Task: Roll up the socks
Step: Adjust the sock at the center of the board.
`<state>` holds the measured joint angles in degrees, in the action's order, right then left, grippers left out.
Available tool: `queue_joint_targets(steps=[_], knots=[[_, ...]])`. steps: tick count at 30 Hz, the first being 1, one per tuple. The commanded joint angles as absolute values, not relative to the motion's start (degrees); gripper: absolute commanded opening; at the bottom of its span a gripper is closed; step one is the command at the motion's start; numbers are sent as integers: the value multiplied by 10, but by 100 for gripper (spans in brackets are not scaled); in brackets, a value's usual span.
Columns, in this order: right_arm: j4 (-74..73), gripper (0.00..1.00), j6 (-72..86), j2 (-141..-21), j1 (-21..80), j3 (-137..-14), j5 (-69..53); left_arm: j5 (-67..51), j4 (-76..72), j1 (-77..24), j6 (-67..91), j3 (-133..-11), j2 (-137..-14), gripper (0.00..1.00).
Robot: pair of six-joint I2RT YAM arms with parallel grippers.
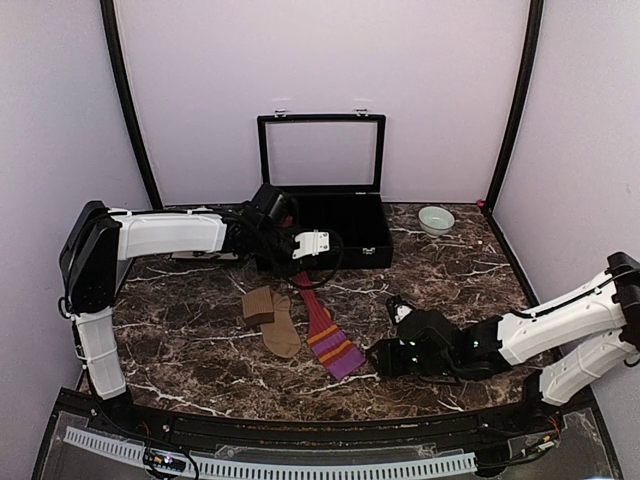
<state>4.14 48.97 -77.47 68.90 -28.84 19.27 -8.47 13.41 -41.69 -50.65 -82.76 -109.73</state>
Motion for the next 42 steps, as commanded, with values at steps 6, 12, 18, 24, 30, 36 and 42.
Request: queue_joint_targets(steps=[6,12,18,24,30,36,42], knots=[[114,52,518,-888,687,-343,114,-63,133,-416,-519,-787,-1060,10],[120,49,524,-908,686,-347,112,-58,140,-407,-513,-749,-1041,10],[140,39,527,-937,686,-355,99,-68,148,-382,-471,-721,-1020,11],[128,14,518,-923,685,-361,121,-71,127,-358,-466,-638,-993,12],[57,0,492,-865,679,-377,175,-51,59,-348,-452,-568,-1002,12],[-55,0,438,-827,675,-423,230,-50,49,-326,-430,-568,-1021,12],[-185,0,369,-839,695,-497,322,-26,50,-282,-422,-530,-1010,10]])
